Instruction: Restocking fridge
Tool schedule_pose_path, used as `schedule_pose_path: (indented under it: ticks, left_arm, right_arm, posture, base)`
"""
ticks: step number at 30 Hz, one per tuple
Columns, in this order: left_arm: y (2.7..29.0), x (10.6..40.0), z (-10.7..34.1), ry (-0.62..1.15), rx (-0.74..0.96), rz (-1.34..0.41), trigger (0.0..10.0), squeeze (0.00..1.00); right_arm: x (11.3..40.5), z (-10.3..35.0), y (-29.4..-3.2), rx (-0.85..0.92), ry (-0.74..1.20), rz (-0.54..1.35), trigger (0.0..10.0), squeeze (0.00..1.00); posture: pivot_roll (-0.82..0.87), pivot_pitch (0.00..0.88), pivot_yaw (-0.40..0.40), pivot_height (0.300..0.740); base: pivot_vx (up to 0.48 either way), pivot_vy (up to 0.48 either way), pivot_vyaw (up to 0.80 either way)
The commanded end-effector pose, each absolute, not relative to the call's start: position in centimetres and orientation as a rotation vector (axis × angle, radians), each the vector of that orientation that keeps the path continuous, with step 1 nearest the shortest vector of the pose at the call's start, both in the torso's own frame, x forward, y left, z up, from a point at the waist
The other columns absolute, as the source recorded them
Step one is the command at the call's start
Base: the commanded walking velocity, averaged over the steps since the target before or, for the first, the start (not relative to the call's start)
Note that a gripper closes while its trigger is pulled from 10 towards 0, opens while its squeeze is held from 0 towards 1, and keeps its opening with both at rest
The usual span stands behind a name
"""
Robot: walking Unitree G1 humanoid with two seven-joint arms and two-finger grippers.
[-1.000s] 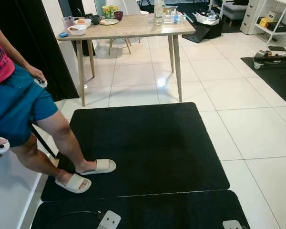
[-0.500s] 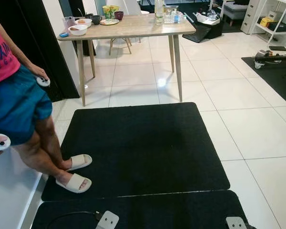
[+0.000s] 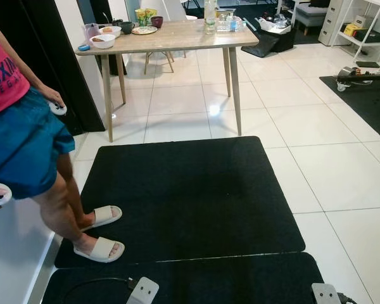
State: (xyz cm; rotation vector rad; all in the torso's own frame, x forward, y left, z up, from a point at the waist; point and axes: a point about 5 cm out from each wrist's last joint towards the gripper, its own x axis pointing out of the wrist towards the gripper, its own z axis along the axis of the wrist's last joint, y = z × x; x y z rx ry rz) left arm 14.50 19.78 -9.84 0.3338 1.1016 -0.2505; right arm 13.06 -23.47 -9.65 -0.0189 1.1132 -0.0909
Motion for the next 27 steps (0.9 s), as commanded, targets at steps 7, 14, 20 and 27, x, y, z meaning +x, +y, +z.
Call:
schedule_pose_path:
  ticks: [7,14,20,27]
  left_arm:
    - [19.8,14.7,-9.8,1.100,0.292,-0.199,10.0,0.00]
    - [18.7,13.9,-10.2,1.119,0.293,-0.241,10.0,0.00]
    - [19.6,13.1,-10.4,1.142,0.299,-0.229,10.0,0.00]
    - [19.9,12.6,-10.5,1.158,0.296,-0.233,10.0,0.00]
  right_arm:
    - [13.2,-9.6,-23.6,-0.066,1.130,-0.076,10.0,0.00]
    - [14.0,-9.1,-24.5,-0.070,1.099,-0.098,10.0,0.00]
    - [13.1,-9.4,-24.4,-0.073,1.128,-0.095,10.0,0.00]
    - [12.9,-9.5,-24.2,-0.053,1.126,-0.097,10.0,0.00]
  posture:
    - [0.02,0.000,-0.006,0.740]
    - [0.04,0.000,-0.040,0.740]
    - [0.02,0.000,-0.029,0.740]
    - [0.02,0.000,-0.007,0.740]
  base:
    - [0.000,0.000,0.00]
    - [0.000,0.000,0.00]
    - [0.000,0.000,0.00]
    - [0.000,0.000,0.00]
